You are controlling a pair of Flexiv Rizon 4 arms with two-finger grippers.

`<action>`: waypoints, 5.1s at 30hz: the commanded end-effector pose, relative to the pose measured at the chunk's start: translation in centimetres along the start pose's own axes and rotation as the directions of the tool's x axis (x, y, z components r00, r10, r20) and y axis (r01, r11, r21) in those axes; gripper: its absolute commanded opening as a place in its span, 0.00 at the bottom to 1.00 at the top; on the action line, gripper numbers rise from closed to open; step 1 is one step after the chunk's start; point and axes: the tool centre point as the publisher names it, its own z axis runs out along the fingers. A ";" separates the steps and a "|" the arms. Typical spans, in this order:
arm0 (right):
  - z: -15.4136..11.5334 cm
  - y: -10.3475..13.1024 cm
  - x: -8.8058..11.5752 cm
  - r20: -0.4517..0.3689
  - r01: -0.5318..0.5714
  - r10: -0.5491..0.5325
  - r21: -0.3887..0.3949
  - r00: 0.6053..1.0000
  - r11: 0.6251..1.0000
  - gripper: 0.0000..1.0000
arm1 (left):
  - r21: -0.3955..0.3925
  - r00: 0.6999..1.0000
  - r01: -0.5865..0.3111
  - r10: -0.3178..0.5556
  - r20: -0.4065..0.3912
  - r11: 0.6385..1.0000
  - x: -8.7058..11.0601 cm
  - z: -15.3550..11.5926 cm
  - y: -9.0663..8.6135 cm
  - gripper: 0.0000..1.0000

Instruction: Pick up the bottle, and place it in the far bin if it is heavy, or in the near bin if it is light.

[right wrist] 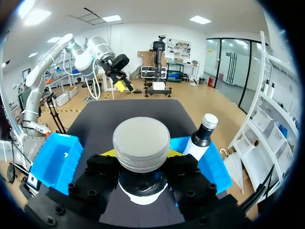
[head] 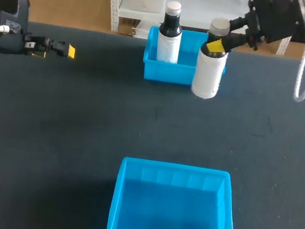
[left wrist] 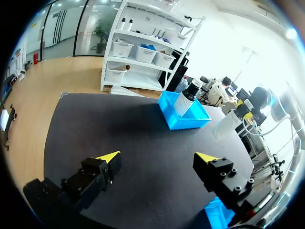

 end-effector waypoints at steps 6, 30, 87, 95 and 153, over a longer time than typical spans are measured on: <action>-3.4 -0.9 2.6 0.004 -0.035 0.035 0.066 0.999 0.997 0.00 | 0.000 1.000 0.000 0.000 0.000 1.000 0.0 0.0 0.0 1.00; -12.6 0.2 6.5 -0.035 -0.112 0.124 0.255 0.992 0.960 0.00 | 0.000 1.000 0.000 0.000 0.000 1.000 0.0 0.0 0.0 1.00; -4.2 21.8 -4.9 0.025 -0.052 0.049 0.152 0.998 0.987 0.00 | 0.000 1.000 0.000 0.000 0.000 1.000 0.0 0.0 0.0 1.00; -1.8 23.9 -6.2 0.028 -0.031 0.028 0.102 0.999 0.994 0.00 | 0.000 1.000 0.000 0.000 0.000 1.000 0.0 0.0 0.0 1.00; 9.8 29.0 1.0 0.013 0.037 -0.035 -0.176 0.999 0.984 0.00 | 0.000 1.000 0.000 0.000 0.000 1.000 0.0 0.0 0.0 1.00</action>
